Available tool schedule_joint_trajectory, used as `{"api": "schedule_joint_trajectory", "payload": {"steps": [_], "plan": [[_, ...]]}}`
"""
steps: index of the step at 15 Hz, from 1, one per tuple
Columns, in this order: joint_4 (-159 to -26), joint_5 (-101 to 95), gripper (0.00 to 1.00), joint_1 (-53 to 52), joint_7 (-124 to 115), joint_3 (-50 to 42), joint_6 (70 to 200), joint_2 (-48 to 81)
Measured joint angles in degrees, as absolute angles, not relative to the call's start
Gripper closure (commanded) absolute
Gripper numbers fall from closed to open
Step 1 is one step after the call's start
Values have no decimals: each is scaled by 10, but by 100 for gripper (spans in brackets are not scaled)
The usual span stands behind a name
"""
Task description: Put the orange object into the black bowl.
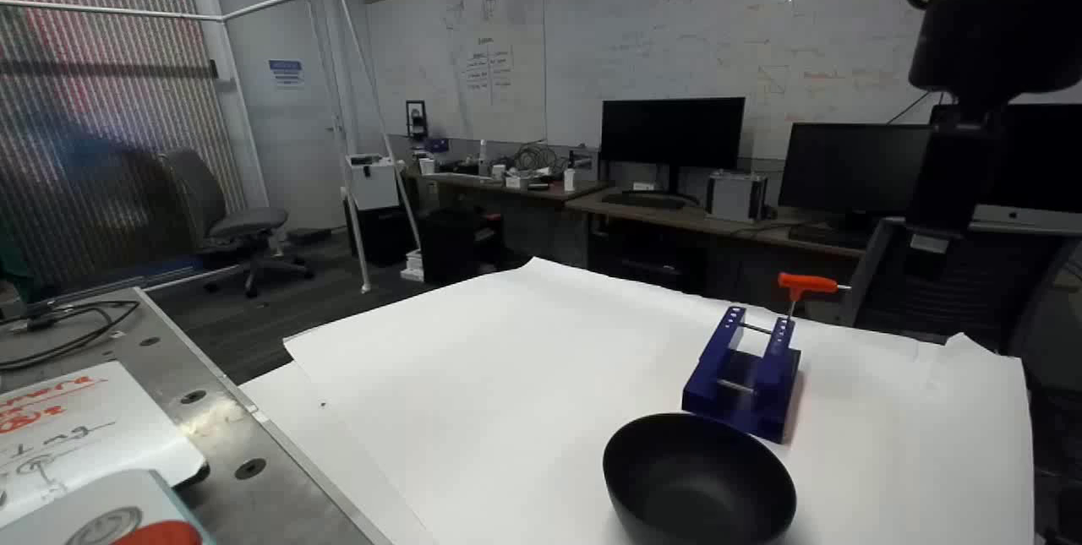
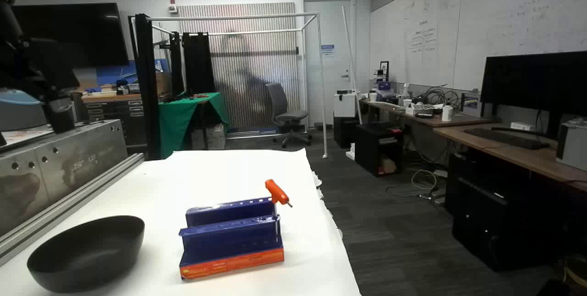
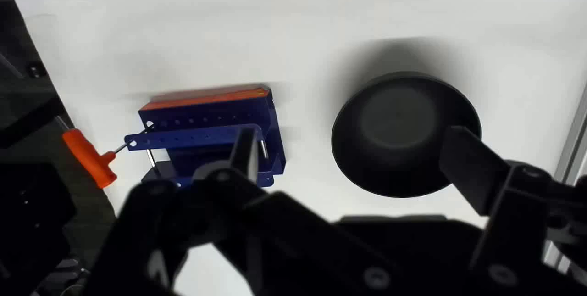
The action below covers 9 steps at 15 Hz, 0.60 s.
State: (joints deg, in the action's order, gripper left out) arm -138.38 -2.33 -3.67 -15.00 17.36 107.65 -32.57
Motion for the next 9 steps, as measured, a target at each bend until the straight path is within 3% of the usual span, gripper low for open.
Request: {"api": "schedule_joint_trajectory", "payload": {"steps": [9], "plan": [[-1373,-23,0,-37,-150,174,1077,-330]]}}
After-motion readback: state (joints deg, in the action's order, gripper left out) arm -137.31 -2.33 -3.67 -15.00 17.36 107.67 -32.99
